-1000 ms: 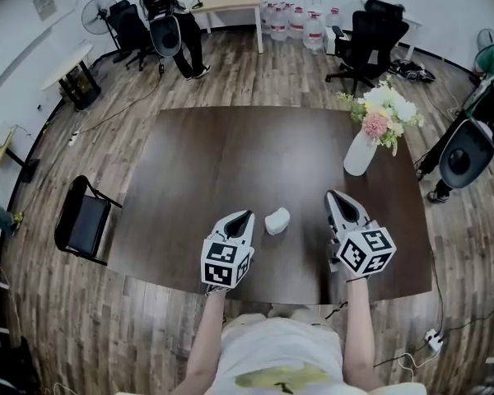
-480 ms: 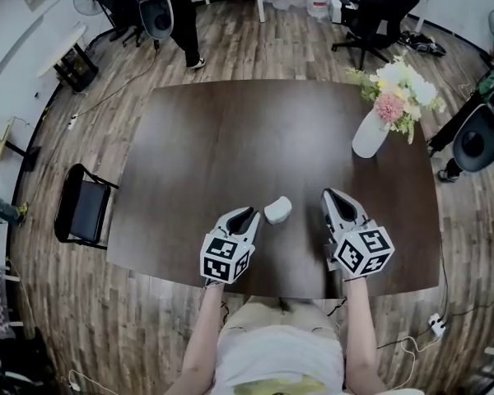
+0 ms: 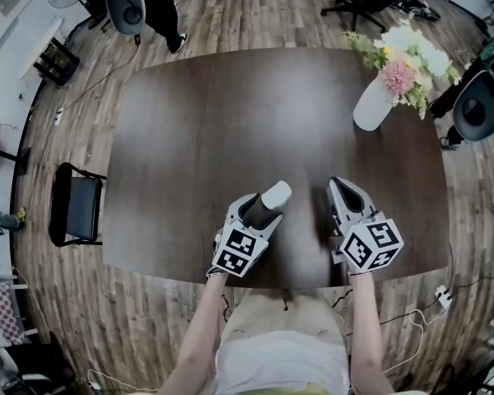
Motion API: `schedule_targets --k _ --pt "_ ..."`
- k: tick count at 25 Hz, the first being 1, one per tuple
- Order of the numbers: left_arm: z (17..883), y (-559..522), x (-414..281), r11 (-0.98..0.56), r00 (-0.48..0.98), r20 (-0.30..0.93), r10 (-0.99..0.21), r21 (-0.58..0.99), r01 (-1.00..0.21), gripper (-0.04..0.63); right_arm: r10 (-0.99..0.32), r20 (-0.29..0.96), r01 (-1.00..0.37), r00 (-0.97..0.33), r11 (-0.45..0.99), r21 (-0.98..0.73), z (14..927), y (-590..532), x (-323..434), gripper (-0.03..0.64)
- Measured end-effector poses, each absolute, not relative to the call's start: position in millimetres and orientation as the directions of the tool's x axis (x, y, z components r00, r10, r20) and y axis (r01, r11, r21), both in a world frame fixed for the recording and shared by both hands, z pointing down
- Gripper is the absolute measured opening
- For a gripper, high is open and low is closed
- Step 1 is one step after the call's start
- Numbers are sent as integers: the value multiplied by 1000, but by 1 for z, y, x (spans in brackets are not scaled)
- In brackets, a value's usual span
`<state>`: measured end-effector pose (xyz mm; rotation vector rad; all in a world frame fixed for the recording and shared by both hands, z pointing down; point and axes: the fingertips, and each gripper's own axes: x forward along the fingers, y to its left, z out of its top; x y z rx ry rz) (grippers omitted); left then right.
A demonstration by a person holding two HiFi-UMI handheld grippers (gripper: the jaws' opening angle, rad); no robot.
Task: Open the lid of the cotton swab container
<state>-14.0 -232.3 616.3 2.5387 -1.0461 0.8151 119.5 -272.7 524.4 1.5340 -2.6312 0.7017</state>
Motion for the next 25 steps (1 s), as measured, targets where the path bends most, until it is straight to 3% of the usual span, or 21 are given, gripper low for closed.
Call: schedule_targets --k 16,19,25 --pt "647 -258 7 -705 597 618 -512 95 -703 291 -842 273 -858 -465 353 -373 536 -260 139 21" --pt "646 -259 9 -707 593 614 -521 79 -702 254 -845 272 -859 -461 348 -375 535 -258 140 21" --pt "646 -259 13 -708 593 609 -527 72 -703 245 -845 268 -857 -463 351 -377 534 -257 142 21"
